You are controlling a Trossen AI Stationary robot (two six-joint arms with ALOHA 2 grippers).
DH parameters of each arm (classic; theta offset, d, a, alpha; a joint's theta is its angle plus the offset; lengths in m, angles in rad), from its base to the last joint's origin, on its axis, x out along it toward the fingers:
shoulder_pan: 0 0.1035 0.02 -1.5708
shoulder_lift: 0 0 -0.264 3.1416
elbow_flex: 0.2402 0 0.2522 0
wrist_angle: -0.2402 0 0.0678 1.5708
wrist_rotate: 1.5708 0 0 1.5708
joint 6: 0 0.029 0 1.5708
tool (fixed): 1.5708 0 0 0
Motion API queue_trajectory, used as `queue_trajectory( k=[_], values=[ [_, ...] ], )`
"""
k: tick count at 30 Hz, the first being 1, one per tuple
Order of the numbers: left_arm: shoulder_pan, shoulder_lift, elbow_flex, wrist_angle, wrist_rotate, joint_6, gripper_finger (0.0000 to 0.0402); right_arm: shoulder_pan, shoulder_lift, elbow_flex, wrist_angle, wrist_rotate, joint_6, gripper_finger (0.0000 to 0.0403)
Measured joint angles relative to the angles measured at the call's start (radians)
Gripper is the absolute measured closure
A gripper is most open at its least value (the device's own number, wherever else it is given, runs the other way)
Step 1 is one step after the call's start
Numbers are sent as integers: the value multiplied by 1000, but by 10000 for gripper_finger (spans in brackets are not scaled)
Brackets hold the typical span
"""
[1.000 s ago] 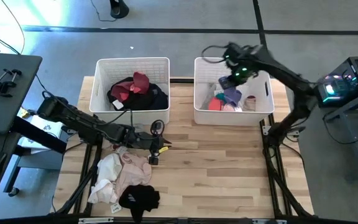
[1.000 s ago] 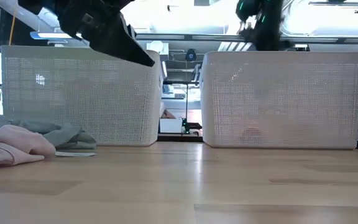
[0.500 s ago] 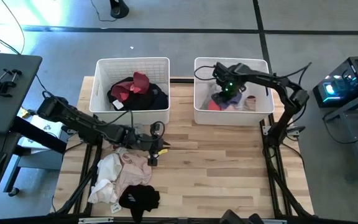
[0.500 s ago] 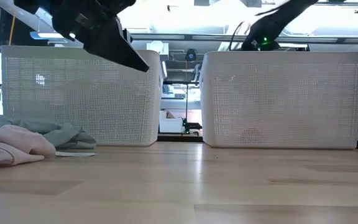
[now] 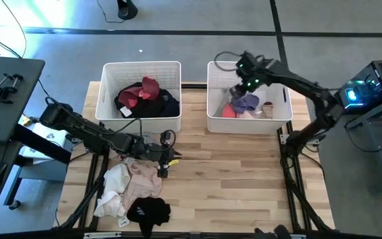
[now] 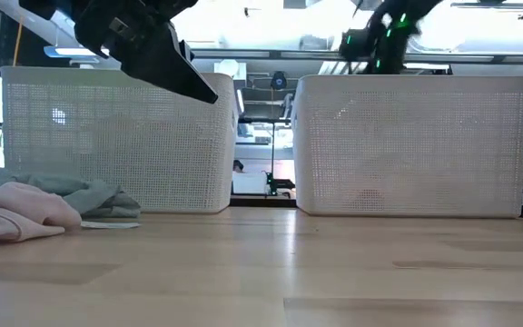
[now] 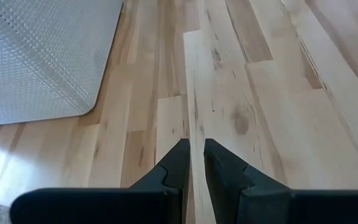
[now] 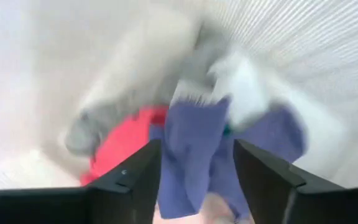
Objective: Sort clothes
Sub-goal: Put the gray underwear into the right white laundry bin
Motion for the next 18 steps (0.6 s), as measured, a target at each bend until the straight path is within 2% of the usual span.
queue_trajectory(
  k=[4, 7, 12, 18],
  values=[
    [-11, 0, 0, 0, 0, 0, 362, 68, -121, 22, 36, 157, 17, 188],
    [-19, 0, 0, 0, 0, 0, 362, 189, -214, 4, 73, 261, 7, 184],
    [-20, 0, 0, 9, 0, -2, 362, 531, -338, -45, 168, 406, -1, 183],
    [-18, 0, 0, 66, 0, -1, 362, 992, -384, -192, 478, 599, -72, 182]
  ],
)
